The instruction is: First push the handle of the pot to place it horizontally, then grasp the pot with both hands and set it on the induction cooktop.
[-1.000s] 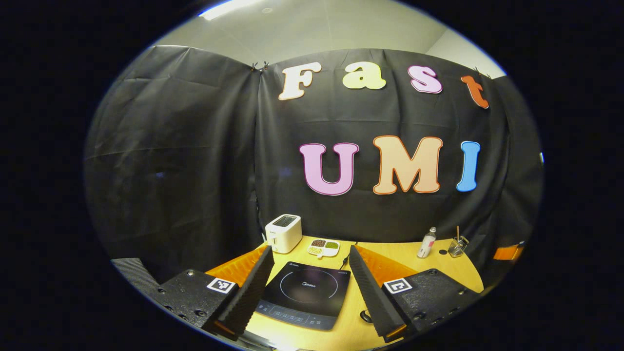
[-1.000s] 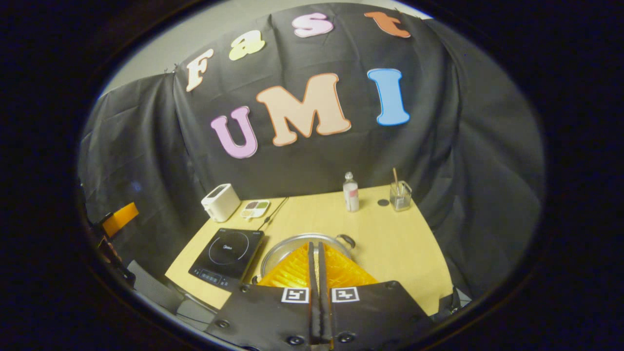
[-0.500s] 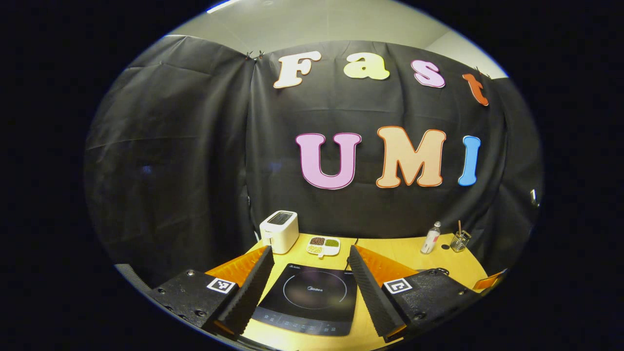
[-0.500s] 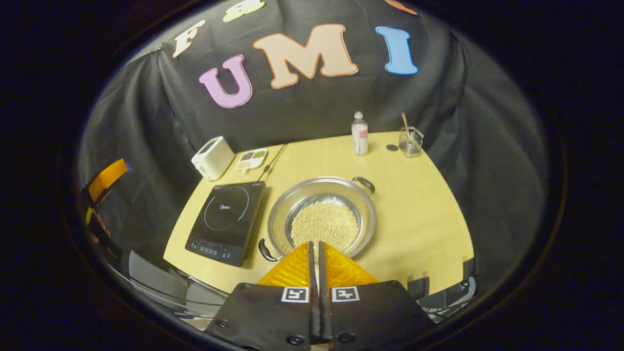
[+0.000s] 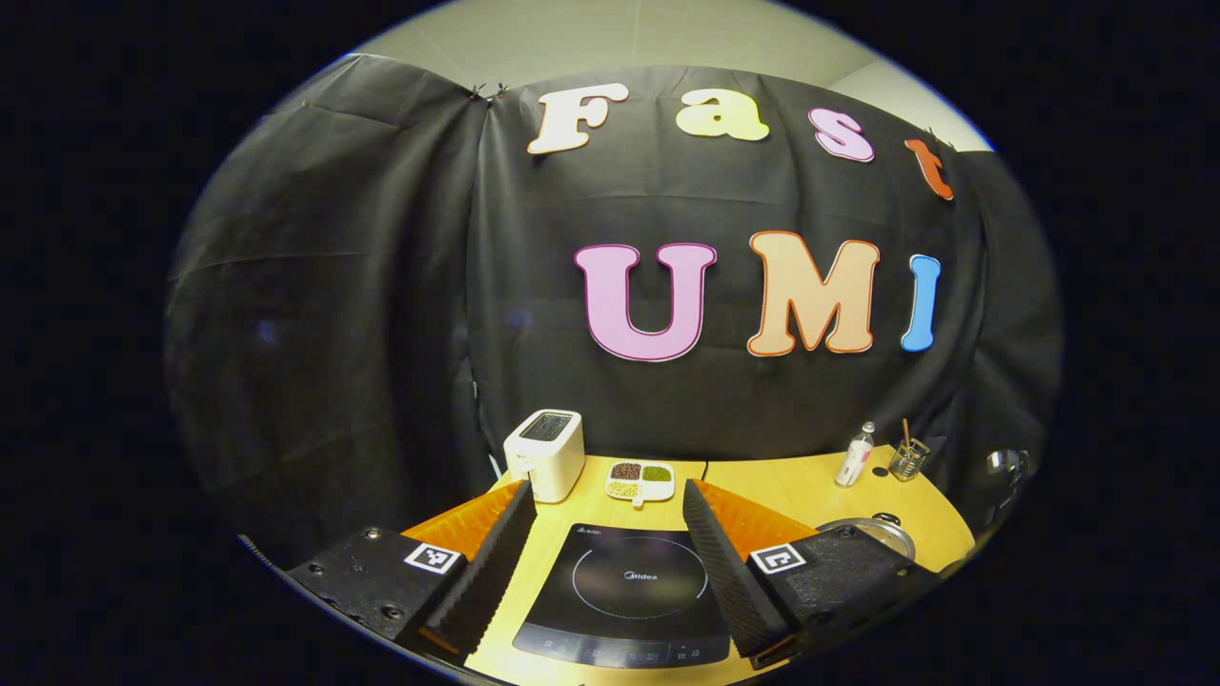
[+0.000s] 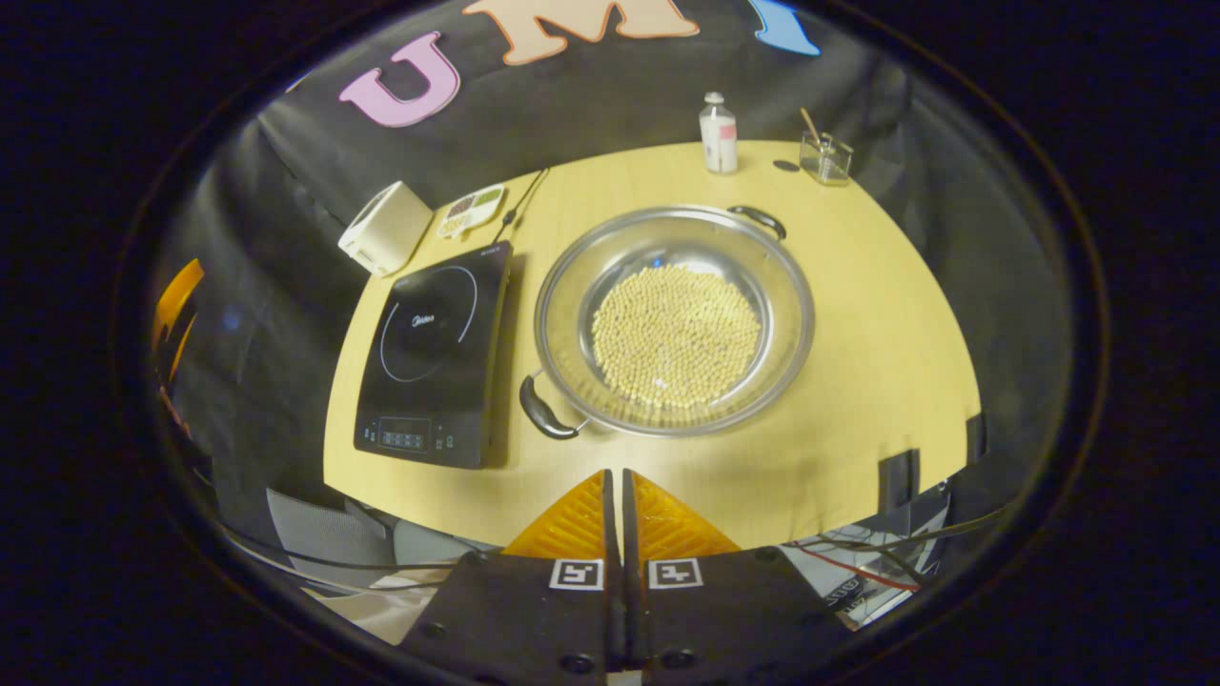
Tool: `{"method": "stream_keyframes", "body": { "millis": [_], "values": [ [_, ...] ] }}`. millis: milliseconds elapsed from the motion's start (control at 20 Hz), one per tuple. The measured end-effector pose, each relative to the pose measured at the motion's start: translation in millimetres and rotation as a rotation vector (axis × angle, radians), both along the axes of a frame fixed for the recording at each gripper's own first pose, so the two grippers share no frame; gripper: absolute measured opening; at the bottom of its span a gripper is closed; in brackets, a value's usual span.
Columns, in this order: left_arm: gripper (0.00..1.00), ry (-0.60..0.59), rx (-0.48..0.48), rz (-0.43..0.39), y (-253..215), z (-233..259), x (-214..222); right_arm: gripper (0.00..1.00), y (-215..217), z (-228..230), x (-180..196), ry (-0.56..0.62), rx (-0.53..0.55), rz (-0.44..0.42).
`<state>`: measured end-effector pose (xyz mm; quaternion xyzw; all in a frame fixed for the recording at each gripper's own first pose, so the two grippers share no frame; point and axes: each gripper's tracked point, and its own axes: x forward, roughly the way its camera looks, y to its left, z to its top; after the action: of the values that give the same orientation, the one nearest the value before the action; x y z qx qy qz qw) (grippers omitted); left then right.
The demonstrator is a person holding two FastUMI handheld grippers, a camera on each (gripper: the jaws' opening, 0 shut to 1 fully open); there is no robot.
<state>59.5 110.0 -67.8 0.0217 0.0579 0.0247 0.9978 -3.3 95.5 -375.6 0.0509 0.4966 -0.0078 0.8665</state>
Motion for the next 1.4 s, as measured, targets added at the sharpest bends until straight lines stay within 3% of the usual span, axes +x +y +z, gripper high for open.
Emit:
{"method": "stream_keyframes", "body": {
  "millis": [50, 200, 300, 400, 500, 750, 1150, 1400],
  "values": [
    [0.92, 0.006, -0.003, -0.009, 1.3, -2.7, 2.9, 0.03, 3.7, -7.6, 0.0, 0.02, -0.002, -0.006],
    [0.95, 0.031, -0.015, -0.031, 6.4, -15.8, 10.1, 0.0, 14.1, -27.1, 4.8, 0.056, -0.016, -0.014],
    [0.92, 0.047, -0.018, -0.035, 11.8, -22.7, 13.1, 0.03, 22.0, -35.7, 10.0, 0.067, -0.019, -0.02],
    [0.95, 0.058, -0.026, -0.03, 18.5, -28.0, 15.1, 0.0, 27.0, -44.3, 16.4, 0.084, -0.019, -0.024],
    [0.92, 0.072, -0.042, -0.029, 20.6, -36.7, 15.4, 0.0, 27.6, -54.0, 26.5, 0.096, -0.02, -0.041],
    [0.95, 0.103, -0.049, -0.013, 29.1, -50.9, 14.6, 0.03, 13.8, -76.6, 38.7, 0.141, -0.109, -0.038],
    [0.95, 0.105, -0.064, 0.002, 35.5, -55.6, 15.7, 0.03, 13.7, -97.9, 59.1, 0.138, -0.172, -0.019],
    [0.95, 0.109, -0.08, -0.025, 24.0, -59.8, 20.1, 0.0, 25.6, -100.5, 71.4, 0.098, -0.111, -0.085]
  ]
}}
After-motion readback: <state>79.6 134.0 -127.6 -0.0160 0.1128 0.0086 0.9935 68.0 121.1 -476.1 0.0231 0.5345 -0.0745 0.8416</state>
